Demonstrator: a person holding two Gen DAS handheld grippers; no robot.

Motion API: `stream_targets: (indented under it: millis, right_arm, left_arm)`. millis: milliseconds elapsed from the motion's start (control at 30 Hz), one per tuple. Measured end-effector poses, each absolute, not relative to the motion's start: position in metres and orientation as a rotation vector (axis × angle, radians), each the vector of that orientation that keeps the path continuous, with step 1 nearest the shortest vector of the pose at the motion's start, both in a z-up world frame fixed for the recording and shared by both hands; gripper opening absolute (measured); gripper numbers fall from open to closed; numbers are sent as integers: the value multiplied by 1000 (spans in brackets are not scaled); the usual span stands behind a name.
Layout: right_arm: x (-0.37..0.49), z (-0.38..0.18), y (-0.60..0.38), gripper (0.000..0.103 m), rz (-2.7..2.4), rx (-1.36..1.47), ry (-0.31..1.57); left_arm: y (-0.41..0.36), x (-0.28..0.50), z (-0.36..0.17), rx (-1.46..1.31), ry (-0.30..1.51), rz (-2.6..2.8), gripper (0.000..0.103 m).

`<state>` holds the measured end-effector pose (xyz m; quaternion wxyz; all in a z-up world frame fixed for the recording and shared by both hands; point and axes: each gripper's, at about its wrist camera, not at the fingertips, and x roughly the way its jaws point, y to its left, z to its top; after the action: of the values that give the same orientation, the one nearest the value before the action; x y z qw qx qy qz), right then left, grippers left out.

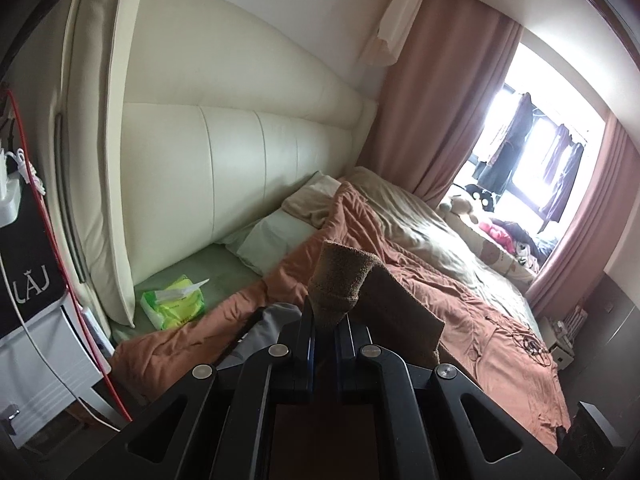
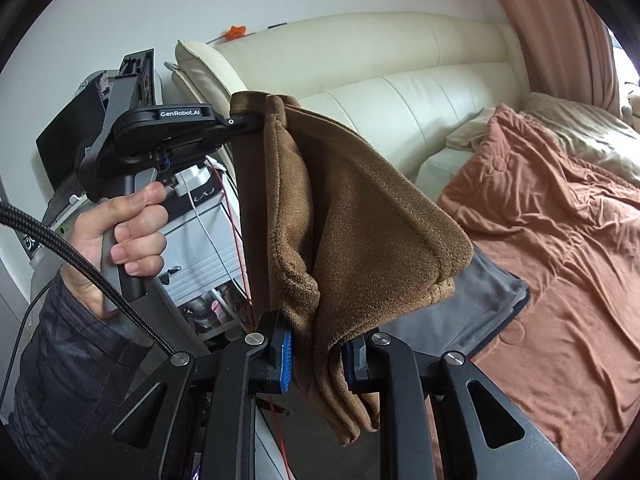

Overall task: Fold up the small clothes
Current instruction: 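Lift the folded shirt with both tools and carry it toward the clothes stack, then lower the shirt onto the grey clothes stack and open both tools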

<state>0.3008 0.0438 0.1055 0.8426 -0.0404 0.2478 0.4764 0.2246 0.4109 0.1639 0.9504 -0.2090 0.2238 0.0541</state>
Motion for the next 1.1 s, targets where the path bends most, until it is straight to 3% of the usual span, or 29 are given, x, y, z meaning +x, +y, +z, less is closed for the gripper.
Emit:
stream_targets:
  millis: [867, 933, 1000, 1100]
  right_arm:
    - [512, 20, 100, 18, 851, -16, 662]
    - [531, 4, 101, 34, 763, -8, 692]
    - [555, -17, 99, 57, 696, 25, 764]
    - [581, -44, 87, 58, 659, 106, 865]
  left_arm:
    - [406, 459, 21, -291, 698, 228, 7]
    - [400, 478, 3, -225, 742, 260, 11]
    - [402, 494, -23, -188, 844, 339, 38]
    - [410, 486, -39, -229, 853, 364, 43]
